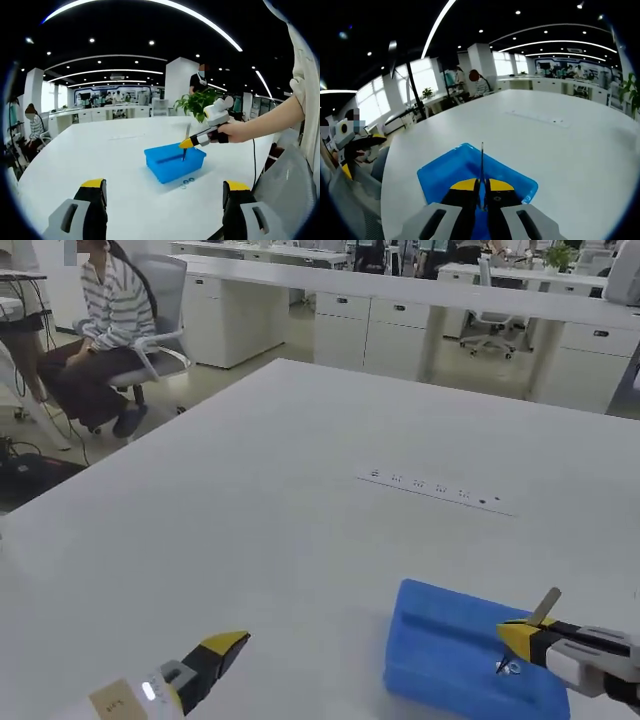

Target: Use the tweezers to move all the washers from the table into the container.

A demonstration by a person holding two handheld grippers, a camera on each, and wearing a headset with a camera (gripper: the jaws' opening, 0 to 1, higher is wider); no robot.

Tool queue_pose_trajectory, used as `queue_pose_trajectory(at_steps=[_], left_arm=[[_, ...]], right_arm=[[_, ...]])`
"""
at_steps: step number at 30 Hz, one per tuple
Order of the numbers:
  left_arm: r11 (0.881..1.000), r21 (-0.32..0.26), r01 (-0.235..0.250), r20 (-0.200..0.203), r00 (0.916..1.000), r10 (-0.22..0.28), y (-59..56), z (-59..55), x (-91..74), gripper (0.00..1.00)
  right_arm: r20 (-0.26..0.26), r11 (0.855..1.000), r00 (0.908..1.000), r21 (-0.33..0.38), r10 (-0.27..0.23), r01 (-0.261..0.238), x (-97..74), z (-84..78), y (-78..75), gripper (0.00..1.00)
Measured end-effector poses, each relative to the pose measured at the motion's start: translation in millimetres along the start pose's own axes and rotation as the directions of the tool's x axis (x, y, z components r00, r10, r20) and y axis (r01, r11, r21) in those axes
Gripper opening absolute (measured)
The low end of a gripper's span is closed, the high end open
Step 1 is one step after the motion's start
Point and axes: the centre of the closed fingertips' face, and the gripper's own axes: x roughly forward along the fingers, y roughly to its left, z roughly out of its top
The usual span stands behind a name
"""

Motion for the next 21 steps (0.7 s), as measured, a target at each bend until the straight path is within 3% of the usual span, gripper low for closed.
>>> queue_pose_trajectory(at_steps=[14,21], left_arm=[[1.000,0.004,0.001,-0.011,0.9999,-0.001,-0.2,-2.1,0.0,0.97],[1.000,0.000,0.002,-0.010,0.9999,-0.002,-0.8,-1.4,0.5,0.97]], right_arm=[[-0.004,1.000,1.0000,-0.027,0.004,-0.004,3.9,-2.9,7.5,0.04],[0.034,0.999,0.9994,-0.031,0.009,-0.008,-5.8,9.0,16.2,0.04]])
